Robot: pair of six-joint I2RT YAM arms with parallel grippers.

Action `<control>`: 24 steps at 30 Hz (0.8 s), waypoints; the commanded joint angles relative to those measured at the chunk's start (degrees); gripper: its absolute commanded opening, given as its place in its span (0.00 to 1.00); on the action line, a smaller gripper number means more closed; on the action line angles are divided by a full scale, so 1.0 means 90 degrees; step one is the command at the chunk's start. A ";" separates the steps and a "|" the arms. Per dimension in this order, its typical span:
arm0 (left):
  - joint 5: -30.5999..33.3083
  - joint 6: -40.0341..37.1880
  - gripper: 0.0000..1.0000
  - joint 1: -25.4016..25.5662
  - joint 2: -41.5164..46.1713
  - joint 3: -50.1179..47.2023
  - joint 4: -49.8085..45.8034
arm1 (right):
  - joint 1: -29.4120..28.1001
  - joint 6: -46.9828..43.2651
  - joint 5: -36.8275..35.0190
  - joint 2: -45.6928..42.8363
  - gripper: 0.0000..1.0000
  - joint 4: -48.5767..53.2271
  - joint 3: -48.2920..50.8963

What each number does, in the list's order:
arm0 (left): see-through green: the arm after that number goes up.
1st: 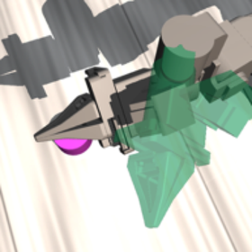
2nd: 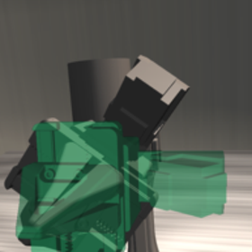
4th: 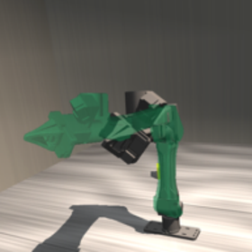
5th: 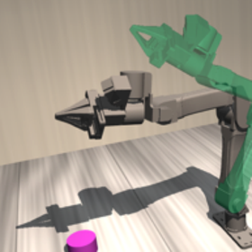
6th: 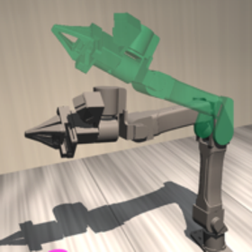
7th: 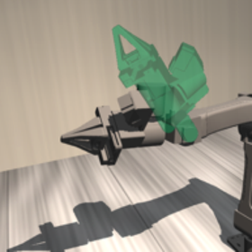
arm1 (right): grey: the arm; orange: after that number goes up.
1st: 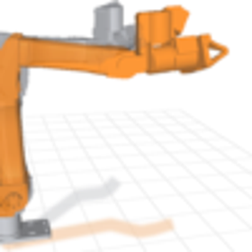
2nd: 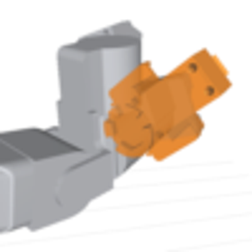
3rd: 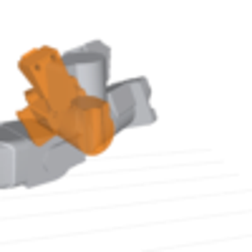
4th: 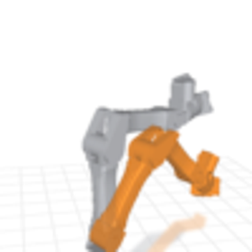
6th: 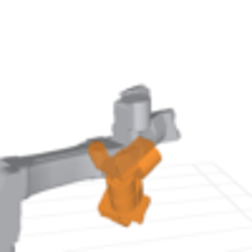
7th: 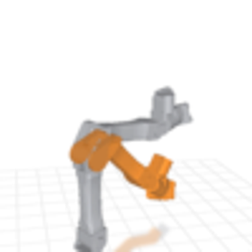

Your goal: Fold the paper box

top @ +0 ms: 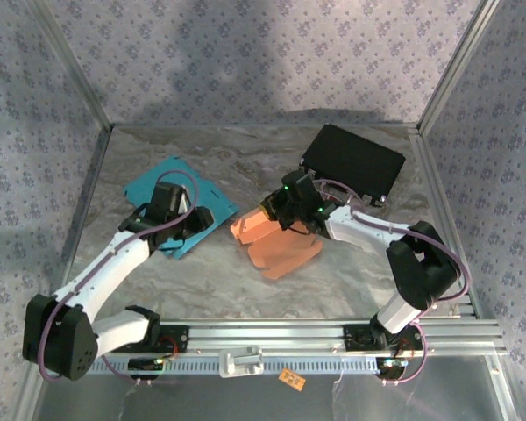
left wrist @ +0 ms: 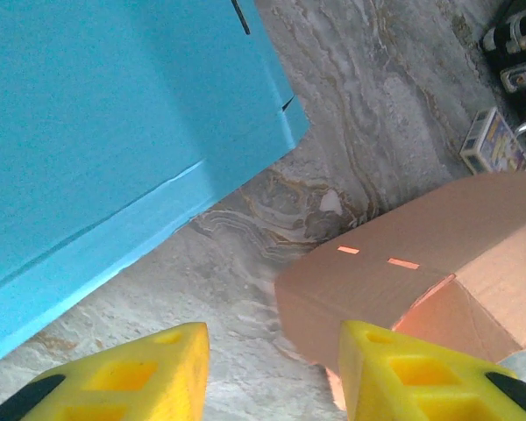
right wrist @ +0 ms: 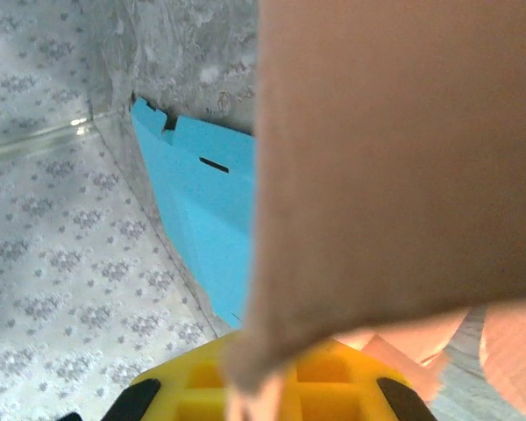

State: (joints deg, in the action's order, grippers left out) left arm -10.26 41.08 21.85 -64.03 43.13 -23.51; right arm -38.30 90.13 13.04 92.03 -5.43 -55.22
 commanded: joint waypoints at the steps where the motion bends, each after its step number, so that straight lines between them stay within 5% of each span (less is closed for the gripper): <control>1: -0.0237 -0.0864 0.42 -0.0015 0.0297 -0.0409 0.0876 | 0.0108 -0.0438 0.0445 0.0097 0.00 -0.1219 0.0483; 10: -0.0172 -0.1486 0.44 0.0372 0.0564 -0.1056 0.1468 | 0.0260 -0.0603 0.1435 0.0789 0.00 -0.3136 0.0874; 24: -0.0099 -0.2033 0.49 0.1105 -0.0185 -0.1429 0.2473 | 0.0438 -0.0764 0.1891 0.0829 0.00 -0.3314 0.0989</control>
State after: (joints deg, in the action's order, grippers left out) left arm -10.92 25.23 30.15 -64.66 31.48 -5.72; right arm -34.74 84.53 28.29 98.85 -33.47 -46.87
